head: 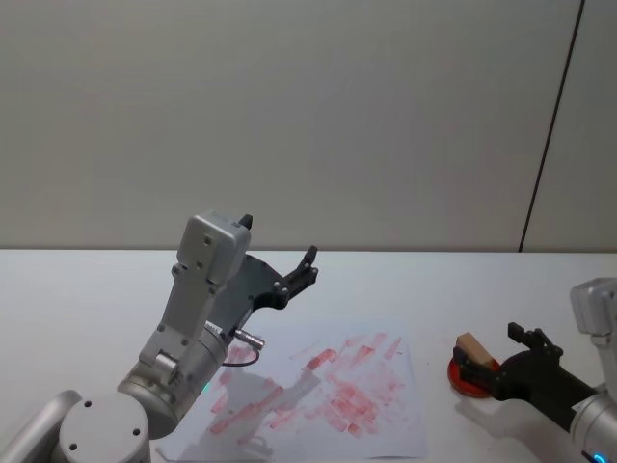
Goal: Use the one hand to pick up the stamp and affix it onto the A4 paper.
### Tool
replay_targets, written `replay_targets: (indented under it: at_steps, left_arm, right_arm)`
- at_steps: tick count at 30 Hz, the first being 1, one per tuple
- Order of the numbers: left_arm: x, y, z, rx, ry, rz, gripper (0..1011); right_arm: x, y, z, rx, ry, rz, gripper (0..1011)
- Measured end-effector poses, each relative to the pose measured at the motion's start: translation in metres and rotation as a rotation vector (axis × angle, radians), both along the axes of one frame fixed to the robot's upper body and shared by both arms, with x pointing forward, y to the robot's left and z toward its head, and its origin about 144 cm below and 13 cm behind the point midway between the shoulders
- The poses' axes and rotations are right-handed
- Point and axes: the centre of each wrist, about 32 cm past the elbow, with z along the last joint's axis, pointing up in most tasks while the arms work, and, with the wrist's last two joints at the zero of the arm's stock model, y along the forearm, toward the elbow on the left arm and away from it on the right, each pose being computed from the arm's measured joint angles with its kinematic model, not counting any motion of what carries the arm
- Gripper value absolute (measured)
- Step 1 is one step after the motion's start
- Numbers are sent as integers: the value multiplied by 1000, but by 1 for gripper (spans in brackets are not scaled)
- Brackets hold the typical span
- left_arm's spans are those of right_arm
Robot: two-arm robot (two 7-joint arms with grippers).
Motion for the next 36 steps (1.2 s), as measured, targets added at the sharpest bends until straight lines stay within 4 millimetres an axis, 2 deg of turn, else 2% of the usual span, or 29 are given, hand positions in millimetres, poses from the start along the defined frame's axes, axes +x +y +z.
replay_targets:
  at_steps: [4, 8, 15, 19, 21, 22, 23, 25, 26, 28, 29, 31, 36]
  left_arm:
    - [0, 0, 0, 0, 0, 0, 1002]
    - [0, 0, 0, 0, 0, 0, 1002]
    - [0, 0, 0, 0, 0, 0, 1002]
    - [0, 0, 0, 0, 0, 0, 1002]
    - [0, 0, 0, 0, 0, 0, 1002]
    - [0, 0, 0, 0, 0, 0, 1002]
    - [0, 0, 0, 0, 0, 0, 1002]
    - [0, 0, 0, 0, 0, 0, 1002]
    - [0, 0, 0, 0, 0, 0, 1002]
    - [0, 0, 0, 0, 0, 0, 1003]
    - [0, 0, 0, 0, 0, 0, 1003]
    - [0, 0, 0, 0, 0, 0, 1002]
    - [0, 0, 0, 0, 0, 0, 1002]
  right_arm:
    - [2, 1, -3, -1, 15, -1, 994]
    - [3, 2, -6, -4, 29, -1, 929]
    - [6, 4, -9, -8, 46, 2, 743]
    - [7, 4, -11, -11, 55, 1, 589]
    - [8, 5, -12, -12, 58, 1, 547]
    - [9, 5, -12, -13, 60, 1, 488]
    - [9, 5, -12, -13, 60, 1, 488]
    - [10, 5, -14, -14, 65, 0, 389]
    - [10, 5, -14, -14, 65, 0, 389]
    - [11, 5, -15, -13, 68, 0, 306]
    - [11, 5, -15, -13, 68, 0, 306]
    - [12, 5, -15, -13, 69, 0, 223]
    - [13, 5, -15, -9, 56, 3, 216]
